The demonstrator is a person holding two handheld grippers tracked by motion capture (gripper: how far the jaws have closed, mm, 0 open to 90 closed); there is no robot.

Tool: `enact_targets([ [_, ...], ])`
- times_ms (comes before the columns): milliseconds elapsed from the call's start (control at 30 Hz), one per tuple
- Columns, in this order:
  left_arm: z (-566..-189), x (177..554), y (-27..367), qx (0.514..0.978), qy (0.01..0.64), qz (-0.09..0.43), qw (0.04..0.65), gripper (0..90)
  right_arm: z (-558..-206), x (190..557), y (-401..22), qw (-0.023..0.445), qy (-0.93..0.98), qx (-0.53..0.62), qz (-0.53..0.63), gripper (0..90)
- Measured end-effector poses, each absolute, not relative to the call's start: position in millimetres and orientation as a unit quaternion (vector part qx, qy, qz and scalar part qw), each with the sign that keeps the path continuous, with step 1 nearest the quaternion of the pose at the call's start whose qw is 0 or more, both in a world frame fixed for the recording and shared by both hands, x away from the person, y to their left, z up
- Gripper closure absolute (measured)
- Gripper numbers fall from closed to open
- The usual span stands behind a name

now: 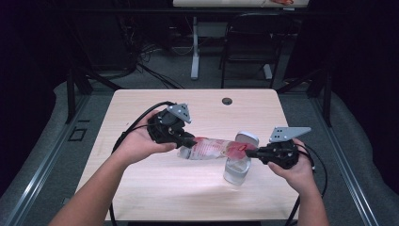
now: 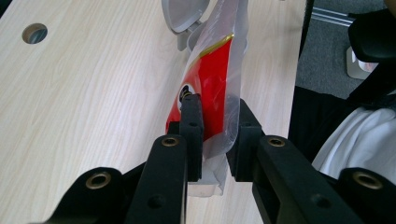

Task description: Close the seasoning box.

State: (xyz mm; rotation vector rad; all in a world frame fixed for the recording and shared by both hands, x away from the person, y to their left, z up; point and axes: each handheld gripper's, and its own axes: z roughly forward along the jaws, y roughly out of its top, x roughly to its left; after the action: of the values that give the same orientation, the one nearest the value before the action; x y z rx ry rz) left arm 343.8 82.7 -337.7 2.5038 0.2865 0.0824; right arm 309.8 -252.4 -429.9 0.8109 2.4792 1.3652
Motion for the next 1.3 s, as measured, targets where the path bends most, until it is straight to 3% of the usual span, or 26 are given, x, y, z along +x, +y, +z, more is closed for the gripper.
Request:
enact_targets([
  [1300, -329.9, 339.6, 72.4, 0.947, 0.100, 0.037, 0.302, 79.7, -436.6, 302.9, -256.8, 0.094, 0.829, 0.295, 0.465, 89.1],
])
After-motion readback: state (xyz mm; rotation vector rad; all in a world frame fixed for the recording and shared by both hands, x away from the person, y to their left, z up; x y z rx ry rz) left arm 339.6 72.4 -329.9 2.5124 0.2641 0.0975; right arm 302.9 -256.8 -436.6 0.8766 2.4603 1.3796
